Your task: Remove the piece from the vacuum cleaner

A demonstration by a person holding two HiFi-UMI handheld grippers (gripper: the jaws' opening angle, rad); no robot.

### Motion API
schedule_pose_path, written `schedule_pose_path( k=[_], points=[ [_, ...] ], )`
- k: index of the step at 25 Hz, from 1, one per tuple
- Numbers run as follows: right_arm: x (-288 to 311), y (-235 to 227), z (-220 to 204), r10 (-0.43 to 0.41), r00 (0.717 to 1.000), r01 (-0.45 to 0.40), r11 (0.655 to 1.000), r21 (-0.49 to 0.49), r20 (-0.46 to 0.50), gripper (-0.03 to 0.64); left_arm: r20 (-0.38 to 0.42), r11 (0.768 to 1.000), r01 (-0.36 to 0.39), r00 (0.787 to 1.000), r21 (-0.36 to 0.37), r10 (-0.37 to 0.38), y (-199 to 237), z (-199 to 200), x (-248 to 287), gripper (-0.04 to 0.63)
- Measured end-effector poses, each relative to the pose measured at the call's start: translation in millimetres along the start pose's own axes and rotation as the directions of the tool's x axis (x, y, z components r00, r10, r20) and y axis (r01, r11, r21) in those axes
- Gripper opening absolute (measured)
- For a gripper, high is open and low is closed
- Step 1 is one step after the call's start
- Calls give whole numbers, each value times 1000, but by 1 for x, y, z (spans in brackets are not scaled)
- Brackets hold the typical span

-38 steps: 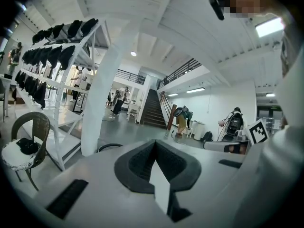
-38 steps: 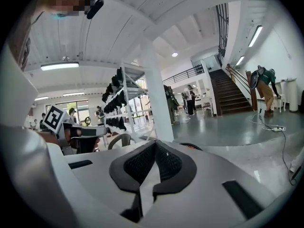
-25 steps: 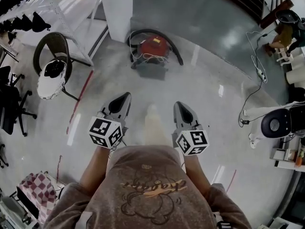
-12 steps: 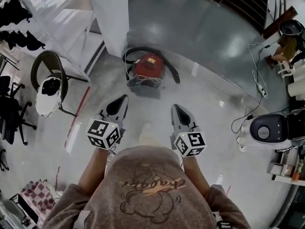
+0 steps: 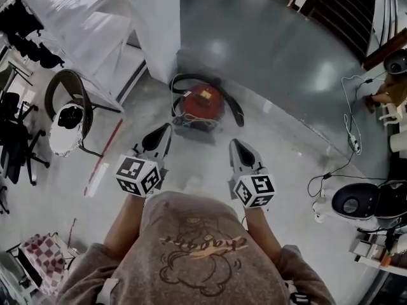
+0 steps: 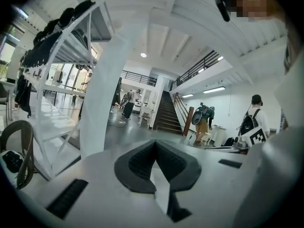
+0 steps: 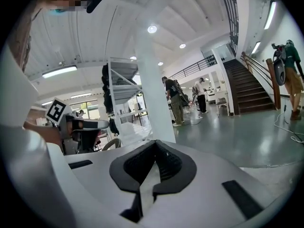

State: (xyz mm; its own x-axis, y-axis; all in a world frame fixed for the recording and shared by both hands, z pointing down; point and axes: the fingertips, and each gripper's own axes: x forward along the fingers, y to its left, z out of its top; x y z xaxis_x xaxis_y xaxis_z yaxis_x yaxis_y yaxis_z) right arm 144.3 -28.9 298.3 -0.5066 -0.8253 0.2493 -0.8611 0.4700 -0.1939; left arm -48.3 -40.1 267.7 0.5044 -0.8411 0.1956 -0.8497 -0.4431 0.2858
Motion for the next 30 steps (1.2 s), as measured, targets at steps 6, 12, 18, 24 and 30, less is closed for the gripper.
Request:
schedule_pose_path(
  k=[6, 12, 18, 24, 30],
  points=[
    [18, 1, 9, 7, 1000, -7, 1000, -3, -1, -2, 1, 1000, 15, 1000, -10, -15, 11, 7, 8, 2],
    [26, 8, 19, -32, 999, 31, 999, 13, 34, -2, -6, 998, 45, 999, -36, -45, 28, 13, 9, 2],
    [35, 16, 24, -48, 997, 46, 999, 29, 67, 0, -9, 995, 87, 996, -39, -87, 38, 17, 18, 3],
    [43, 23, 22, -15, 998, 11, 999, 53, 69, 70, 5, 989, 141, 990, -48, -141, 39, 20, 26, 123],
    [53, 39, 21, 45, 997, -47, 998, 37, 56, 213, -3, 980, 196, 980, -39, -197, 39, 16, 28, 263]
  ],
)
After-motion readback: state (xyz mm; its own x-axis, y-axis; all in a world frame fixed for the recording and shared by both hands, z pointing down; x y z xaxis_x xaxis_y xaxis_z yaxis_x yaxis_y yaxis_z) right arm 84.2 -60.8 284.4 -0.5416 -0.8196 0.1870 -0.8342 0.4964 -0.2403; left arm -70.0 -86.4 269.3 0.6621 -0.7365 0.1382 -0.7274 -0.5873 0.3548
